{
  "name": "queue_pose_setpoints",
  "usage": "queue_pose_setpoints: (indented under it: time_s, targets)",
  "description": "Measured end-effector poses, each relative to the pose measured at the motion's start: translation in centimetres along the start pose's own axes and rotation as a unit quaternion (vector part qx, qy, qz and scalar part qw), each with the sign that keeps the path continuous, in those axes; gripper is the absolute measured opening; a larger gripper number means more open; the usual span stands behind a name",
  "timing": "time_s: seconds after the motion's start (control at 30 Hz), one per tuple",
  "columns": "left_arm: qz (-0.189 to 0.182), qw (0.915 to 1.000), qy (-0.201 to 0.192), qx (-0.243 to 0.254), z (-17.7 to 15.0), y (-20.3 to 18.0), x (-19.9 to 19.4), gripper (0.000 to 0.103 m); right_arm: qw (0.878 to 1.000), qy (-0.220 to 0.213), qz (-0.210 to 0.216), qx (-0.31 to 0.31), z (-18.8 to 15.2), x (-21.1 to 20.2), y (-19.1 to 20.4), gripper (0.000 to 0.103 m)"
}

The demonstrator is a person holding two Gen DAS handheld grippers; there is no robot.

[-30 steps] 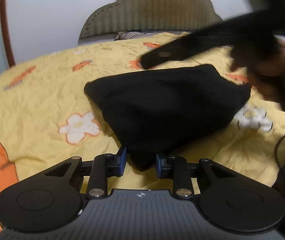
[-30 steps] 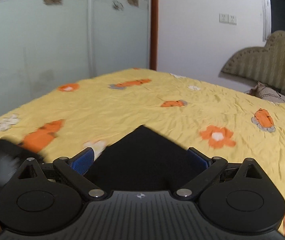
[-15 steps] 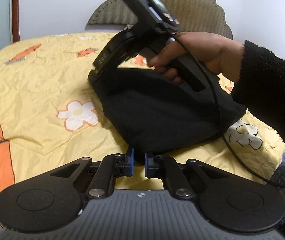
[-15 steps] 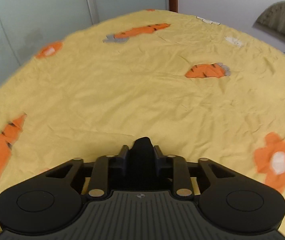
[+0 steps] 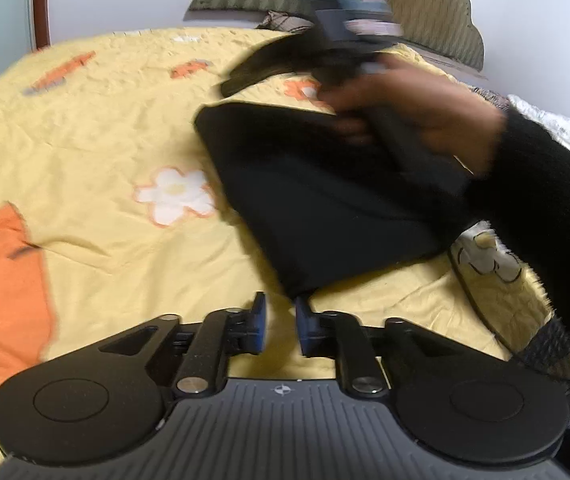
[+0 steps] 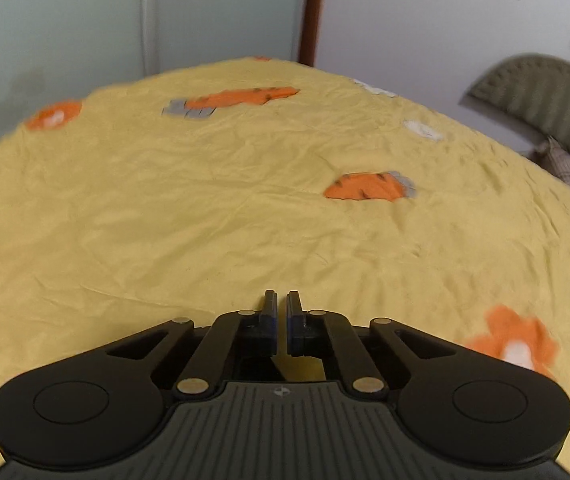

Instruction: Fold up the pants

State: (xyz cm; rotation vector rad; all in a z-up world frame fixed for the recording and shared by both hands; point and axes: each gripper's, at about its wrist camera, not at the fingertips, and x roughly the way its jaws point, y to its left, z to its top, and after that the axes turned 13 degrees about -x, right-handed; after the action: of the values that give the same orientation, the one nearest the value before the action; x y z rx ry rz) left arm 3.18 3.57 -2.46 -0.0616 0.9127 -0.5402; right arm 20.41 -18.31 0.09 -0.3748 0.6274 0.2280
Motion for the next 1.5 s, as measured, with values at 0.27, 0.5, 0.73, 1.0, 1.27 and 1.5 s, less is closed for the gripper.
queue_pose_setpoints:
  time_s: [0.27, 0.5, 0.73, 1.0, 1.27, 1.5]
  targets:
    - [0.008, 0.9973, -0.07, 0.022, 4.6, -2.3, 0.4, 0.068, 0.996, -0.03, 0.036, 0.074, -9.7, -15.0, -4.1, 0.006]
    - [0.041, 0.9986, -0.016, 0.03, 5.7, -4.7, 9.1, 0.093, 0.997, 0.006, 0.031, 0.072, -15.6, -14.9, -3.4, 0.008]
    - [0.066, 0.9965, -0.052, -0.004, 5.1, -3.2, 4.5, 0.098, 0.986, -0.047, -0.026, 0.159, -17.3, -19.5, -6.0, 0.041]
    - [-0.007, 0.9899, 0.022, -0.14, 7.6, 1.7, 7.8, 0.098, 0.964, -0.043, 0.069, 0.254, -21.9, -17.6, -10.3, 0.093]
    - [-0.115, 0.967, 0.038, -0.224, 8.7, 4.1, 9.5, 0.101, 0.903, -0.084, 0.219, 0.359, -24.5, -14.7, -14.1, 0.088]
    - [-0.139, 0.9561, 0.027, -0.257, 8.7, 4.5, 10.8, 0.042, 0.911, -0.063, 0.192, 0.359, -23.3, -13.4, -13.2, 0.033]
